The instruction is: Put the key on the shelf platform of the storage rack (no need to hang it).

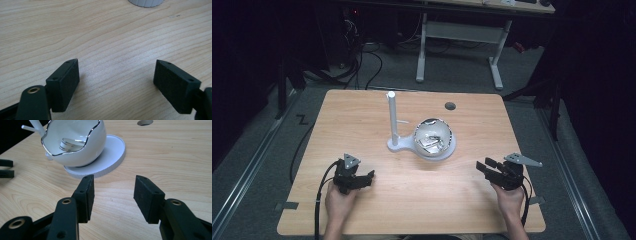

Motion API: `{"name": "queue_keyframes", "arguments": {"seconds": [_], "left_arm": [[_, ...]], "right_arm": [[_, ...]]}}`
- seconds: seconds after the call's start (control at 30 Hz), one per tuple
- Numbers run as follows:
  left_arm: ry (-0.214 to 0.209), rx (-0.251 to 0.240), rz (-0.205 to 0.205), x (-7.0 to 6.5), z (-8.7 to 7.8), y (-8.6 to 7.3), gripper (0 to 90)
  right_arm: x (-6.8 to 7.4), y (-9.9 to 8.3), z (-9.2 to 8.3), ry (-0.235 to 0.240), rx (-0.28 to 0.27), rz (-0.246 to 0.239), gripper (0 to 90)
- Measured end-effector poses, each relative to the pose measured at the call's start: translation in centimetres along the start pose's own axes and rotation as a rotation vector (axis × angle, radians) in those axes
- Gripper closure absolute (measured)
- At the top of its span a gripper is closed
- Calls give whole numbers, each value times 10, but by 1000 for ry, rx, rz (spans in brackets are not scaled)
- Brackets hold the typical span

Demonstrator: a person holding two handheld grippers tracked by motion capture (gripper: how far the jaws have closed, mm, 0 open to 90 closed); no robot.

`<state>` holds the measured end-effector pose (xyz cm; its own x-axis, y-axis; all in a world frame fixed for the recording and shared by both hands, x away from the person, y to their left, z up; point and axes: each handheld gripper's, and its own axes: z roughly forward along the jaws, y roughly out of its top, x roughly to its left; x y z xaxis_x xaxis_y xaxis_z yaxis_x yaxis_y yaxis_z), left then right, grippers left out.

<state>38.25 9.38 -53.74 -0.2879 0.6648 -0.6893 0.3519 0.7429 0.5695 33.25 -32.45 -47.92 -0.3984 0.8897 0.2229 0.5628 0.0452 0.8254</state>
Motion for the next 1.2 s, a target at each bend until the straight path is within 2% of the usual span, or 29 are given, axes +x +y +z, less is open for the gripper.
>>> {"name": "queue_keyframes", "arguments": {"seconds": [0.27,0.53,0.67,0.93,1.07,1.2], "left_arm": [[3,0,-7,0,-1,0,212],[3,0,-8,0,-1,0,213],[3,1,-10,0,-1,0,213],[4,-1,-8,0,-1,0,212],[4,-1,-8,0,-1,0,212],[3,-1,-8,0,-1,0,212]], "right_arm": [[7,-8,11,-9,28,-16,515],[4,-19,18,-28,38,-15,499],[4,-22,23,-57,57,-31,462],[1,-25,31,-87,97,-46,452],[3,-27,37,-115,122,-79,444],[1,-28,43,-125,133,-78,437]]}}
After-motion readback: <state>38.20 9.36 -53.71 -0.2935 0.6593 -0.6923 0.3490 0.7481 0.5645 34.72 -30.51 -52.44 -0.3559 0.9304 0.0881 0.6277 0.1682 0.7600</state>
